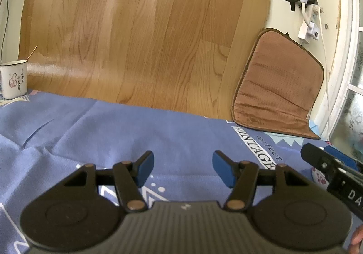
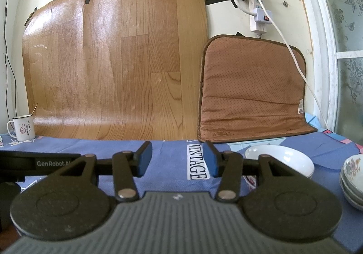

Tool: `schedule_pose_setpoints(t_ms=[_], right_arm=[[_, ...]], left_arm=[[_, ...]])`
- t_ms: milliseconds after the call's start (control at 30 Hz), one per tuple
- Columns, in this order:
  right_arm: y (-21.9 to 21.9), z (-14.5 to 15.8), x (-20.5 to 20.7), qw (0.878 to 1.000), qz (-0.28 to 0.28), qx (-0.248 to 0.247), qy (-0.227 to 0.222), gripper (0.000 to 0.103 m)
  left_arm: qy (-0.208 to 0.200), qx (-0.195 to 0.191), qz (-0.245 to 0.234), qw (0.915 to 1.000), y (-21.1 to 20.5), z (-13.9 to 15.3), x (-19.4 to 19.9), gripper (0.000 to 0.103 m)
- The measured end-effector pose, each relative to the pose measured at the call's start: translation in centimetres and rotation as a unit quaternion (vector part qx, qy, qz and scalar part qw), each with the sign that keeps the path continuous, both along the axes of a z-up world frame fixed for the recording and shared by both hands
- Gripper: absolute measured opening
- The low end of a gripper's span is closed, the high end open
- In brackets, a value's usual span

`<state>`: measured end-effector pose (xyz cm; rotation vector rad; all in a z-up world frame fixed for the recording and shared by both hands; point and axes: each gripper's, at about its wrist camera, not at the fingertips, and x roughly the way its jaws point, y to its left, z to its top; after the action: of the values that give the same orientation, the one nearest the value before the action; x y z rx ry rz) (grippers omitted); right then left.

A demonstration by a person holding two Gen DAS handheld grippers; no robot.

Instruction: Organize plates and bowls

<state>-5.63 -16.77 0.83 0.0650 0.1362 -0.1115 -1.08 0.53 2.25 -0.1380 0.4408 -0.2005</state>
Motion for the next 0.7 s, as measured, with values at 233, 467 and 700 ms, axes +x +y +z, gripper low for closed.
schedule_pose_setpoints(t_ms=[233,467,700], right_arm=[[0.01,-0.03,-0.01,1.0,-0.001,0.0,0.0,0.052],[-0.01,-0.01,0.01,1.0,-0.001,0.0,0.0,0.052],[-0.03,-0.01,0.0,1.0,-0.001,0.001,0.0,0.052]], left_arm=[[0.004,-0.003,-0.001,1.0,0.16,-0.02,0.16,0.059],[0.004,-0.004,-0.001,1.0,0.14,0.0,0.19,0.059],[0.005,-0.004,-0.001,1.0,0.13,-0.01,0.19,0.06]])
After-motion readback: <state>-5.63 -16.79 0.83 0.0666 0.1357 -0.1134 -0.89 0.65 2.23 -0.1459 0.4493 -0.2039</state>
